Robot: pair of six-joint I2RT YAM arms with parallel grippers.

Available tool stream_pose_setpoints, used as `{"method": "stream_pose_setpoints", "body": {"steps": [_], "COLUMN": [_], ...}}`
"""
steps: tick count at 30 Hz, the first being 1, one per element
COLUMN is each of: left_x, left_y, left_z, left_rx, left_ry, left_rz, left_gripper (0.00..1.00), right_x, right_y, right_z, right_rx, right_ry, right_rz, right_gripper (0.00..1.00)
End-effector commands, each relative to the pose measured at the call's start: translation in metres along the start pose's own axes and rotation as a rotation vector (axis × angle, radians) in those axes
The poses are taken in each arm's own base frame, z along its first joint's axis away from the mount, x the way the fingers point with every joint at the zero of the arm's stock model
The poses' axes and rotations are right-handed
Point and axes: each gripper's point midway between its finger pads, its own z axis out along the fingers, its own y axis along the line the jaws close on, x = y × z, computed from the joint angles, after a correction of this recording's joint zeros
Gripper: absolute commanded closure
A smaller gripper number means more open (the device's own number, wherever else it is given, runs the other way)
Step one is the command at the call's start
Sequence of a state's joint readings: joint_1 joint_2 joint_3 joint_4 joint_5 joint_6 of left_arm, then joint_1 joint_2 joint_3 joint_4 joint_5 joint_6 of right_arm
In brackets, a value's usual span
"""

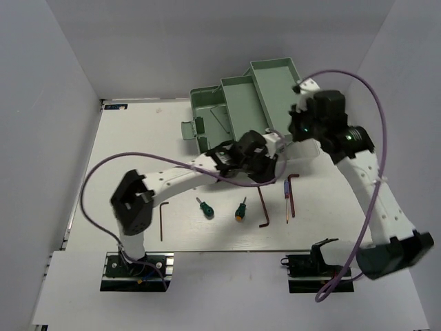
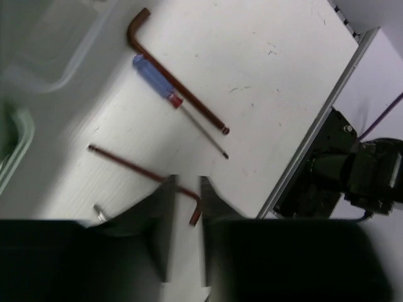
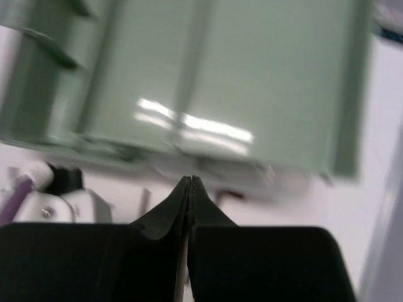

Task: Sort the tools into containers

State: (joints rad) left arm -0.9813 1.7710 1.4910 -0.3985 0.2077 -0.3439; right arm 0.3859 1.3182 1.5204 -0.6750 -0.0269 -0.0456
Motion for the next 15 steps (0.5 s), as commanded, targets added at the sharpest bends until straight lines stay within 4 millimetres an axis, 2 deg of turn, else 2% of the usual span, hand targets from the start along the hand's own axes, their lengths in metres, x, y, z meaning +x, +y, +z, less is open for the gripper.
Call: {"method": "stream_pose_setpoints", "body": {"steps": [1,2,3,4,6,10,11,12,14,15], "left_x": [0.004,0.023,0.021,0.027,0.041,0.055,0.05,0.058,0.06,0.063], "left_y": [-0.02,-0.011,-0.011,-0.006,-0.004,-0.003,0.002,-0.001,0.006,0.0], "left_z": [0.027,0.05,0.051,0.058,0.074,0.096,0.099,0.104,0.113,0.114], "left_rx": [-0.007,-0.049,-0.106,-0.135,-0.196,-0.261,-0.295,-0.299,-0.335,-0.33], "left_ry": [0.07,0.135,0.154,0.18,0.233,0.277,0.257,0.271,0.262,0.264], "left_rz": [0.037,0.0,-0.014,-0.039,-0.077,-0.122,-0.132,-0.146,-0.161,-0.165], "left_gripper": [0.62,0.61,0.61,0.54,0.51,0.49,0.49,0.49,0.51,0.51], "right_x": [0.081,0.095,0.12,0.131,0.157,0.184,0.185,0.192,0.194,0.194], "right_y": [-0.062,-0.073,-0.086,-0.09,-0.096,-0.098,-0.097,-0.095,-0.092,-0.089], "right_z": [-0.021,-0.029,-0.04,-0.044,-0.057,-0.068,-0.069,-0.07,-0.072,-0.071], "right_rx": [0.262,0.313,0.355,0.368,0.389,0.402,0.4,0.386,0.377,0.352], "right_ry": [0.236,0.276,0.315,0.343,0.389,0.418,0.415,0.424,0.422,0.418], "right_rz": [0.004,0.011,0.046,0.057,0.113,0.193,0.206,0.233,0.249,0.257], "right_gripper": [1.0,0.95,0.89,0.76,0.67,0.63,0.63,0.63,0.63,0.63]}}
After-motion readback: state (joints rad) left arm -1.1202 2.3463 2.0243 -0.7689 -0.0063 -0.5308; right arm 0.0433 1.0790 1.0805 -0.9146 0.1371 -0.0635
